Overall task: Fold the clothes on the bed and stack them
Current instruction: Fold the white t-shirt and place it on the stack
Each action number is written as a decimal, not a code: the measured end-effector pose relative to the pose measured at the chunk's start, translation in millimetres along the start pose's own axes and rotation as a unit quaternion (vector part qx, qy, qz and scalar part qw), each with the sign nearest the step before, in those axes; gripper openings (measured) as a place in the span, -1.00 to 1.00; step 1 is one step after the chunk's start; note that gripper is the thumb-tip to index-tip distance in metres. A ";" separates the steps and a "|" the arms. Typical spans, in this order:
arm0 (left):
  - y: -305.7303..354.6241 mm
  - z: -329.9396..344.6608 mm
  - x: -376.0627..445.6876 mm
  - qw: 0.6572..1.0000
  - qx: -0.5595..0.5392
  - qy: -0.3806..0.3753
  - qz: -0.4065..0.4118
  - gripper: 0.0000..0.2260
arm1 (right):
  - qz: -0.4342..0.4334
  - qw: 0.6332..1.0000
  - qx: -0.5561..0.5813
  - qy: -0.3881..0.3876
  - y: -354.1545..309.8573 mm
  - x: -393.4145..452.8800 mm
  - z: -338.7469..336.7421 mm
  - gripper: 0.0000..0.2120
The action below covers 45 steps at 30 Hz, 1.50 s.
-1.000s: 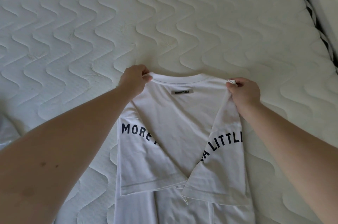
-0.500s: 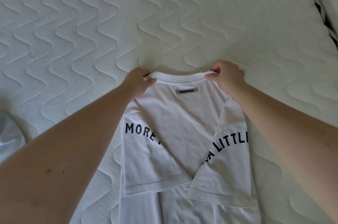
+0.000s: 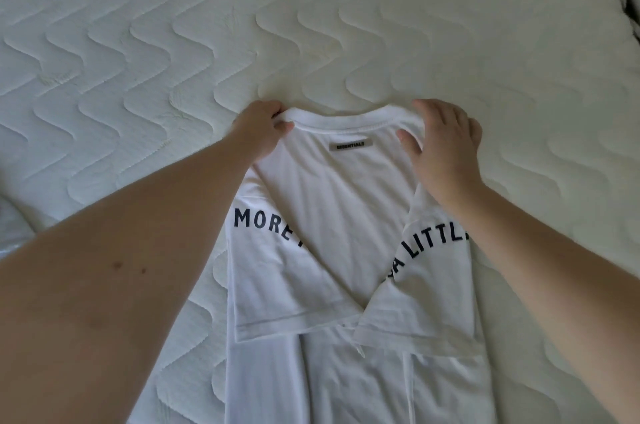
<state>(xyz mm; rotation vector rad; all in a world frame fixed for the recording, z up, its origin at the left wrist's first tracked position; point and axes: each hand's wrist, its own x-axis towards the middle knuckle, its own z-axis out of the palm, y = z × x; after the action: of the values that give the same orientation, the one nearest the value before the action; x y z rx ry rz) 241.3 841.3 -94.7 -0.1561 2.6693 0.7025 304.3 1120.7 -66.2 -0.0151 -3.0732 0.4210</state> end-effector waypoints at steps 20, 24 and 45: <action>66.7 142.0 -291.6 0.989 -0.144 -0.038 0.020 -0.49 | 0.001 0.988 0.051 -0.147 10.8 -221.8 17.0 -0.50; 70.4 151.6 -304.8 0.998 -0.058 -0.014 0.014 -0.44 | 0.077 0.985 0.081 -0.129 26.8 -234.3 3.4 -0.48; 69.3 156.7 -309.4 0.984 0.029 0.154 0.084 -0.73 | 0.096 0.980 0.146 -0.097 49.1 -282.5 -17.3 -0.52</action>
<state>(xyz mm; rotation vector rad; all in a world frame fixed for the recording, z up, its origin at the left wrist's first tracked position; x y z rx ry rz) 564.7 982.5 -70.9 -0.0232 3.0232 0.7001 587.4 1168.3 -73.5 -0.2786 -3.1729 0.9337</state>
